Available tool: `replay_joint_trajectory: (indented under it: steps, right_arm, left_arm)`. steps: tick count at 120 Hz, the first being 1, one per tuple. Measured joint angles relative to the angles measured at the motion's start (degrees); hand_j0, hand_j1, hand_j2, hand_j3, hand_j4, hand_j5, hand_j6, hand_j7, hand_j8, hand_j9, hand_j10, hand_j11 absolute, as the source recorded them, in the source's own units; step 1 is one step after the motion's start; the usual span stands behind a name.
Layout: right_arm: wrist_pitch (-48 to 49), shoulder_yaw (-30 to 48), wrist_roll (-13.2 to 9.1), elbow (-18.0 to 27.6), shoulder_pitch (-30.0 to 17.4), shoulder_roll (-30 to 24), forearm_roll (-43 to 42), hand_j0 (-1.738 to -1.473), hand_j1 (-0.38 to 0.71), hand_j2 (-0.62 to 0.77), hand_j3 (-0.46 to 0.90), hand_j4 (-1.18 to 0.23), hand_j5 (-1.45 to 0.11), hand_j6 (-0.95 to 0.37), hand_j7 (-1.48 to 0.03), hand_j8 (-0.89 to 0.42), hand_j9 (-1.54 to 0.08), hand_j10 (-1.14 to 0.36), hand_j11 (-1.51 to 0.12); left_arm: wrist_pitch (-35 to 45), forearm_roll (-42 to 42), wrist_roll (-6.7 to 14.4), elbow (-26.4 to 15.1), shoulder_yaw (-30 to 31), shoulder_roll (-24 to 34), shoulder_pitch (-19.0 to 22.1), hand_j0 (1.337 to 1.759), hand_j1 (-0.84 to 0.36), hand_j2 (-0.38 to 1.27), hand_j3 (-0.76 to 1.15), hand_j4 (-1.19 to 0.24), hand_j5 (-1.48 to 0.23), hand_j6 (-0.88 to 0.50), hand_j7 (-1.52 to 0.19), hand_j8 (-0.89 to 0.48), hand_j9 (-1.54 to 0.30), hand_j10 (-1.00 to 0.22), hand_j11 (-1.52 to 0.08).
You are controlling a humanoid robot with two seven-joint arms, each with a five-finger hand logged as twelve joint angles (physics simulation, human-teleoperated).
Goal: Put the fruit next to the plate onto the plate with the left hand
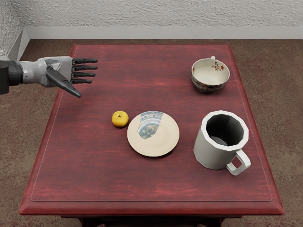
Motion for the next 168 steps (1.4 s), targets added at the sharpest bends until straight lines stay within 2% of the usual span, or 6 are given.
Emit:
replay_joint_trajectory:
  steps: [33,74,86,98,136,168]
  right_arm:
    - [0.0,0.2,-0.1,-0.1,-0.1,0.0,0.0,-1.658,-0.32,0.00,0.00,-0.02,-0.03,-0.02,-0.03,-0.02,-0.03,-0.02,-0.03]
    - [0.0,0.2,-0.2,-0.2,-0.1,0.0,0.0,-1.658,-0.32,0.00,0.00,-0.02,-0.03,-0.02,-0.03,-0.02,-0.03,-0.02,-0.03]
    - [0.0,0.2,-0.2,-0.2,-0.1,0.0,0.0,-1.658,-0.32,0.00,0.00,-0.02,-0.03,-0.02,-0.03,-0.02,-0.03,-0.02,-0.03]
    - [0.0,0.2,-0.3,-0.2,-0.1,0.0,0.0,-1.658,-0.32,0.00,0.00,-0.02,-0.03,-0.02,-0.03,-0.02,-0.03,-0.02,-0.03]
    - [0.0,0.2,-0.3,-0.2,-0.1,0.0,0.0,-1.658,-0.32,0.00,0.00,-0.02,-0.03,-0.02,-0.03,-0.02,-0.03,-0.02,-0.03]
    - [0.0,0.2,-0.3,-0.2,-0.1,0.0,0.0,-1.658,-0.32,0.00,0.00,-0.02,-0.03,-0.02,-0.03,-0.02,-0.03,-0.02,-0.03]
  left_arm:
    - [0.0,2.0,0.1,0.1,0.2,0.2,-1.6,1.658,0.35,0.00,0.00,0.00,0.00,0.00,0.00,0.00,0.00,0.00,0.00]
    - [0.0,25.3,0.2,-0.1,0.8,-2.9,-12.2,1.658,0.35,0.00,0.00,0.00,0.00,0.00,0.00,0.00,0.00,0.00,0.00]
    - [0.0,28.4,2.0,-1.3,0.9,-2.8,-13.4,1.658,0.35,0.00,0.00,0.00,0.00,0.00,0.00,0.00,0.00,0.00,0.00]
    - [0.0,29.6,3.2,-4.8,1.6,-1.9,-14.4,1.658,0.35,0.00,0.00,0.00,0.00,0.00,0.00,0.00,0.00,0.00,0.00]
    - [0.0,29.6,3.7,-17.3,22.0,0.6,-29.0,1.658,0.35,0.00,0.00,0.00,0.00,0.00,0.00,0.00,0.00,0.00,0.00]
    - [1.7,30.3,3.4,-23.9,34.6,-2.7,-34.5,1.658,0.35,0.00,0.00,0.00,0.00,0.00,0.00,0.00,0.00,0.00,0.00]
